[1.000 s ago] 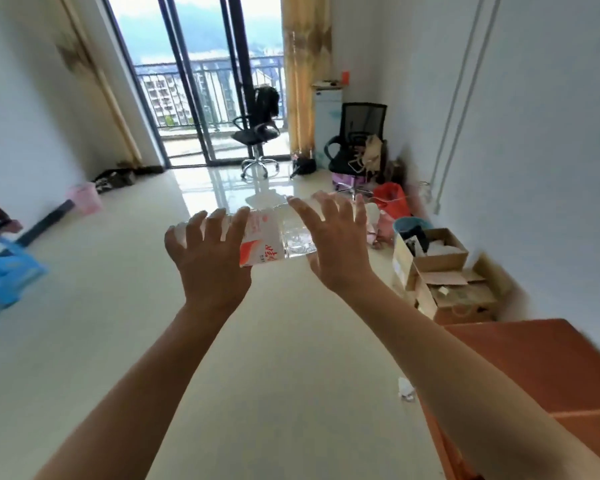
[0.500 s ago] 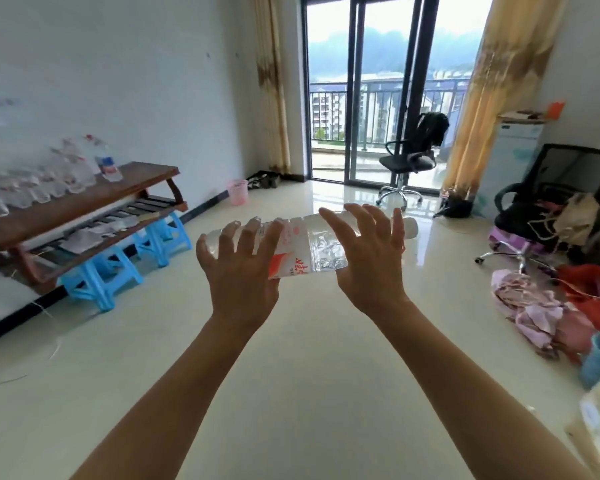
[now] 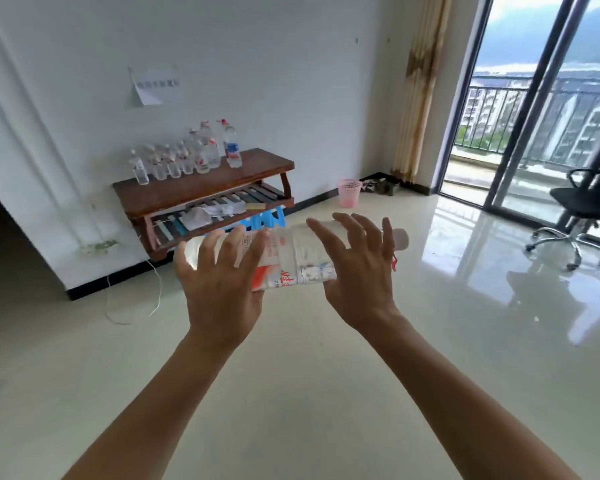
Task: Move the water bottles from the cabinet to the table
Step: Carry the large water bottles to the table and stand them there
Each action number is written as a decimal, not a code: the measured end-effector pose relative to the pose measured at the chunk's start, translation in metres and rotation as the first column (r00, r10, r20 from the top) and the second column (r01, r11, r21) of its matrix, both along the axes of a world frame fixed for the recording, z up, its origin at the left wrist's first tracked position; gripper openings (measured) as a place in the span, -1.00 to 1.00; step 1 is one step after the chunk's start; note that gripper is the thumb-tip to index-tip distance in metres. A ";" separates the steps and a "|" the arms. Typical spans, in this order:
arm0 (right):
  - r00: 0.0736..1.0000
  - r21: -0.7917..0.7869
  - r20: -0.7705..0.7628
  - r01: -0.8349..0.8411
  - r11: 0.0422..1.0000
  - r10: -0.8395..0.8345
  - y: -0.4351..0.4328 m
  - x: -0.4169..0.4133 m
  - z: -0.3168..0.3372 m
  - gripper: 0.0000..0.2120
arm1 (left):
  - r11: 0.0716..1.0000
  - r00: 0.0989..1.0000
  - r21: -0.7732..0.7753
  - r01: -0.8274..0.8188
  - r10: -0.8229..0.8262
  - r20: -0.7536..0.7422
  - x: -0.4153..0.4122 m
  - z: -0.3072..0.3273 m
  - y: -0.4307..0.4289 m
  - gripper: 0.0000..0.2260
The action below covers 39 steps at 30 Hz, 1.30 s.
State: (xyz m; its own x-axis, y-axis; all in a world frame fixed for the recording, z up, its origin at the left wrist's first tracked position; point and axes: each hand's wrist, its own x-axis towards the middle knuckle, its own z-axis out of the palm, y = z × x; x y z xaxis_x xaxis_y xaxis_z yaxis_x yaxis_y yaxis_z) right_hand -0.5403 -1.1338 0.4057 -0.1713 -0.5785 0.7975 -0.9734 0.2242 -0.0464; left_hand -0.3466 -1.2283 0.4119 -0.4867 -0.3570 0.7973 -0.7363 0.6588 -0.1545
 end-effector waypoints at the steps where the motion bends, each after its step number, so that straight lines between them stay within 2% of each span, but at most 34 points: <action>1: 1.000 -0.003 -0.004 -0.025 1.000 0.025 -0.032 -0.004 -0.001 0.03 | 1.000 1.000 0.002 -0.029 0.029 0.003 -0.002 -0.002 -0.027 -0.20; 7: 0.993 0.009 -0.004 -0.119 0.993 0.119 -0.208 -0.036 0.003 0.02 | 0.995 0.996 0.026 -0.092 0.092 -0.014 -0.030 0.000 -0.191 -0.24; 13: 0.994 -0.022 -0.046 -0.101 0.995 0.100 -0.327 -0.097 0.016 -0.02 | 0.996 0.996 0.030 -0.078 0.080 -0.041 -0.089 0.009 -0.313 -0.24; 18: 0.994 -0.036 -0.048 -0.103 0.994 0.101 -0.431 -0.167 0.009 -0.05 | 0.996 0.996 0.034 -0.085 0.086 -0.029 -0.160 0.002 -0.416 -0.25; 27: 0.978 0.019 0.014 -0.208 0.978 0.208 -0.649 -0.301 -0.003 0.06 | 0.986 0.986 0.007 -0.168 0.168 0.002 -0.283 -0.007 -0.611 -0.27; 35: 0.924 0.004 0.076 -0.376 0.927 0.375 -0.836 -0.309 -0.005 0.05 | 0.944 0.946 0.083 -0.320 0.323 -0.026 -0.291 -0.009 -0.762 -0.38; 39: 0.903 0.065 0.112 -0.424 0.903 0.416 -0.929 -0.299 -0.021 0.07 | 0.928 0.934 0.131 -0.348 0.355 -0.032 -0.282 -0.027 -0.843 -0.36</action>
